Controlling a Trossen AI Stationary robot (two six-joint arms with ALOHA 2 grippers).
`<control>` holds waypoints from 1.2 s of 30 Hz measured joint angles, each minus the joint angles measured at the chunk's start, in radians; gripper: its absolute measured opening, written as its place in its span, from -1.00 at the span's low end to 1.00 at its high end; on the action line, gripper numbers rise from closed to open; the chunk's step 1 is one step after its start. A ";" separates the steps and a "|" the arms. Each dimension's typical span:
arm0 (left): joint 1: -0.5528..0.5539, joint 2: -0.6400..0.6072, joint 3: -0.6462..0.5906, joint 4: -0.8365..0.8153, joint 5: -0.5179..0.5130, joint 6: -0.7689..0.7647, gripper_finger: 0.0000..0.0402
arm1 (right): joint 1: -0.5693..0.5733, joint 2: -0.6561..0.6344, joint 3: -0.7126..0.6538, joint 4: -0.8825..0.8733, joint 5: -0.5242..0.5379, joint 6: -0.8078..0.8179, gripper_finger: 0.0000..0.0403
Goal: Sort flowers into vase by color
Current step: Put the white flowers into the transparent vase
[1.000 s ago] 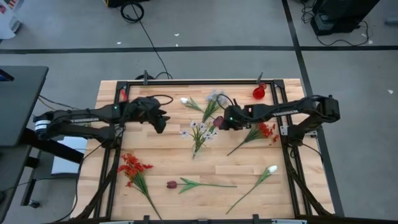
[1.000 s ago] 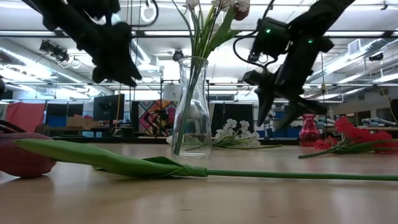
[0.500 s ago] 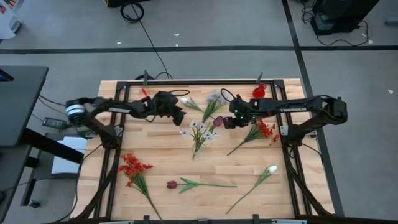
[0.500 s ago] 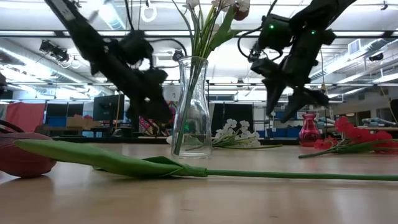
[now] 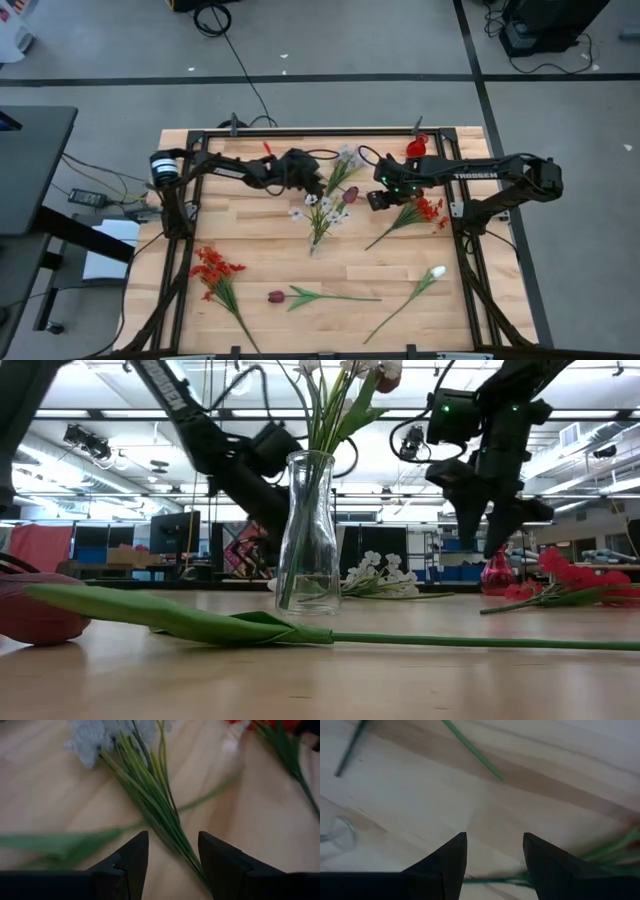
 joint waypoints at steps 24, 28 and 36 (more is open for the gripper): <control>-0.040 0.165 0.106 -0.060 -0.033 0.132 -0.41 | 0.028 -0.002 -0.001 -0.060 0.013 0.042 0.00; -0.054 0.169 0.109 -0.105 -0.065 0.163 -0.70 | 0.028 -0.002 -0.001 -0.060 0.010 0.042 0.00; -0.062 0.092 0.097 -0.192 -0.065 0.164 -0.94 | 0.029 -0.002 -0.001 -0.059 0.009 0.065 0.00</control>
